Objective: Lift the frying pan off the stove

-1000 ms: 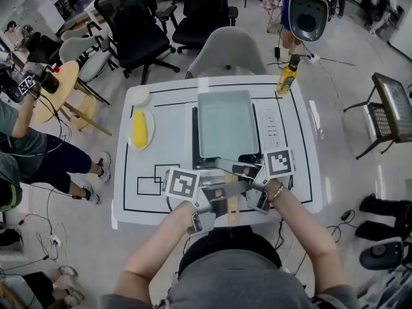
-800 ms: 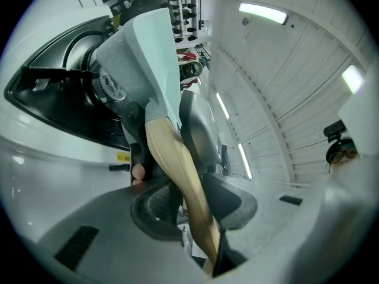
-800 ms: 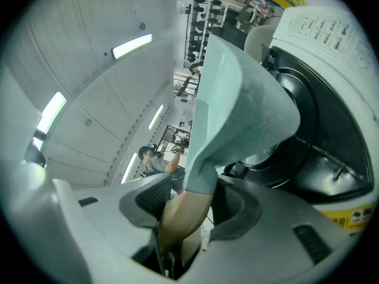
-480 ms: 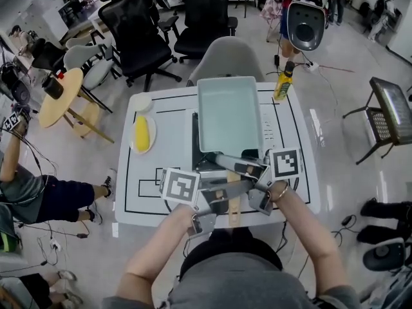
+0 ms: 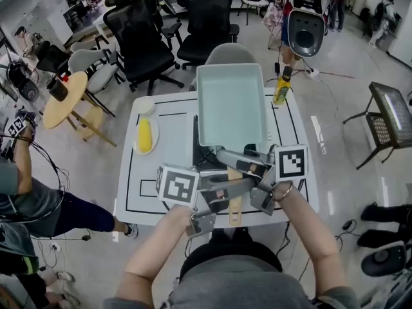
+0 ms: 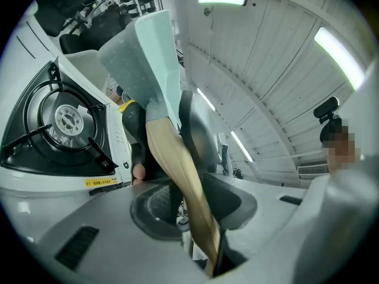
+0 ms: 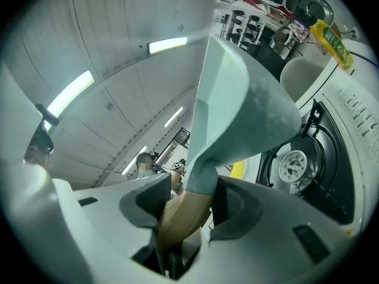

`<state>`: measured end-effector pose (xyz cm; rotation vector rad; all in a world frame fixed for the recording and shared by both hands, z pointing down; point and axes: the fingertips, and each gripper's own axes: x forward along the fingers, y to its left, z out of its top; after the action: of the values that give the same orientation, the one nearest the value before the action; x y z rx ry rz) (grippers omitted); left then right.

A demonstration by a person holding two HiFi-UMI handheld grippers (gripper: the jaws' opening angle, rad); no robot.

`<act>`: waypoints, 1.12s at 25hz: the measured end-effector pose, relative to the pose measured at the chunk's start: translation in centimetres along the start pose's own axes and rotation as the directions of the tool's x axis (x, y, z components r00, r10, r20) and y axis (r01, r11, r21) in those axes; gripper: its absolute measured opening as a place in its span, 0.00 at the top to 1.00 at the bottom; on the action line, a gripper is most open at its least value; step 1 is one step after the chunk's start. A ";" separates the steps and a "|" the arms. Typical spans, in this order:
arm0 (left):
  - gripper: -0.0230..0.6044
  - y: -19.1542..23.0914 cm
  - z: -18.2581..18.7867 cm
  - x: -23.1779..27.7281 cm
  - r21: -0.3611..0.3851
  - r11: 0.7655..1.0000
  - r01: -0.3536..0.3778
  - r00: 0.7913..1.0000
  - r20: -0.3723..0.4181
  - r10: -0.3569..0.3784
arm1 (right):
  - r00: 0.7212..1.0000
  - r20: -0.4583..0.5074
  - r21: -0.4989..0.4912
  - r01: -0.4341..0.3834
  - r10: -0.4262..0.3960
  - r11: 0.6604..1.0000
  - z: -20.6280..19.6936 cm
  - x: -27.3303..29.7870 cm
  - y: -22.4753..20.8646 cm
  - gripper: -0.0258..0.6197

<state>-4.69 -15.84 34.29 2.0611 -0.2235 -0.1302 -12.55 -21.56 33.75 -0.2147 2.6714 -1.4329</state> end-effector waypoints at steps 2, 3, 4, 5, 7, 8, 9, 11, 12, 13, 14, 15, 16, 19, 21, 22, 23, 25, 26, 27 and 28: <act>0.79 -0.6 0.1 0.1 0.017 1.000 0.001 1.000 -0.002 -0.001 | 1.000 0.005 -0.019 -0.006 0.007 1.000 0.3 -0.1 0.7 0.65; 0.79 -0.9 0.1 0.1 0.027 1.000 0.004 1.000 -0.003 -0.003 | 1.000 0.007 -0.028 -0.010 0.010 1.000 0.4 -0.1 1.1 0.65; 0.79 -1.1 0.2 0.1 0.036 0.999 0.005 1.000 -0.003 -0.005 | 1.000 0.008 -0.036 -0.010 0.011 0.999 0.5 -0.2 1.3 0.65; 0.79 -1.3 0.2 0.1 0.043 0.999 0.006 1.000 -0.004 -0.006 | 1.000 0.010 -0.042 -0.011 0.011 0.999 0.5 -0.2 1.6 0.65; 0.79 -1.8 0.3 0.0 0.055 0.998 0.007 1.000 -0.005 -0.007 | 1.000 0.014 -0.051 -0.016 0.017 0.999 0.7 -0.2 2.1 0.65; 0.79 -2.0 0.3 0.1 0.061 0.998 0.008 1.000 -0.006 -0.007 | 1.000 0.016 -0.056 -0.018 0.019 0.998 0.8 -0.2 2.3 0.65; 0.79 -2.2 0.4 0.1 0.066 0.998 0.008 1.000 -0.007 -0.008 | 1.000 0.019 -0.061 -0.019 0.020 0.998 0.9 -0.3 2.5 0.65; 0.79 -2.4 0.3 0.1 0.075 0.997 0.008 1.000 -0.008 -0.008 | 0.999 0.022 -0.072 -0.021 0.023 0.997 1.0 -0.4 2.8 0.65; 0.79 -2.4 0.3 0.1 0.079 0.997 0.008 1.000 -0.008 -0.008 | 0.999 0.024 -0.074 -0.022 0.024 0.997 1.0 -0.4 2.9 0.65; 0.79 -2.5 0.2 0.1 0.083 0.997 0.008 1.000 -0.008 -0.007 | 0.999 0.025 -0.076 -0.023 0.025 0.997 0.9 -0.5 3.0 0.65; 0.79 -2.5 0.2 0.1 0.086 0.996 0.005 1.000 -0.009 -0.005 | 0.999 0.026 -0.079 -0.025 0.027 0.997 0.9 -0.5 3.1 0.65; 0.79 -2.4 0.1 0.0 0.088 0.996 0.002 1.000 -0.010 -0.001 | 0.999 0.026 -0.082 -0.027 0.029 0.996 0.9 -0.4 3.2 0.65; 0.79 -2.4 0.0 -0.1 0.089 0.996 -0.002 1.000 -0.011 0.003 | 0.999 0.025 -0.085 -0.027 0.029 0.996 0.9 -0.4 3.3 0.65; 0.79 -2.5 -0.1 -0.2 0.094 0.996 -0.002 1.000 -0.014 0.003 | 0.999 0.021 -0.098 -0.024 0.026 0.995 0.8 -0.4 3.4 0.65; 0.79 -2.5 -0.1 -0.2 0.101 0.995 0.000 1.000 -0.016 0.002 | 0.999 0.021 -0.102 -0.024 0.026 0.995 0.8 -0.4 3.4 0.65; 0.79 -2.5 -0.1 -0.1 0.101 0.995 -0.001 1.000 -0.015 0.002 | 0.999 0.021 -0.103 -0.024 0.026 0.994 0.8 -0.4 3.4 0.65; 0.79 -2.5 0.0 -0.1 0.102 0.995 -0.002 1.000 -0.014 0.003 | 0.999 0.021 -0.103 -0.024 0.026 0.994 0.9 -0.5 3.5 0.65; 0.79 -2.6 0.1 0.0 0.111 0.994 -0.001 1.000 -0.015 0.003 | 0.999 0.021 -0.106 -0.027 0.030 0.994 1.0 -0.5 3.6 0.65; 0.79 -2.7 0.1 0.1 0.113 0.994 -0.002 1.000 -0.015 0.004 | 0.999 0.021 -0.109 -0.030 0.032 0.994 1.1 -0.5 3.8 0.65; 0.79 -2.7 0.1 0.0 0.112 0.994 -0.004 1.000 -0.015 0.006 | 0.999 0.020 -0.113 -0.031 0.034 0.993 1.1 -0.5 3.8 0.65; 0.79 -2.7 0.1 0.0 0.111 0.994 -0.006 1.000 -0.015 0.008 | 0.999 0.019 -0.117 -0.030 0.033 0.993 1.1 -0.4 3.9 0.65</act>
<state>-4.47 -14.66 31.83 2.1706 -0.2329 -0.0996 -12.26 -20.31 29.91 -0.1943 2.7315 -1.2604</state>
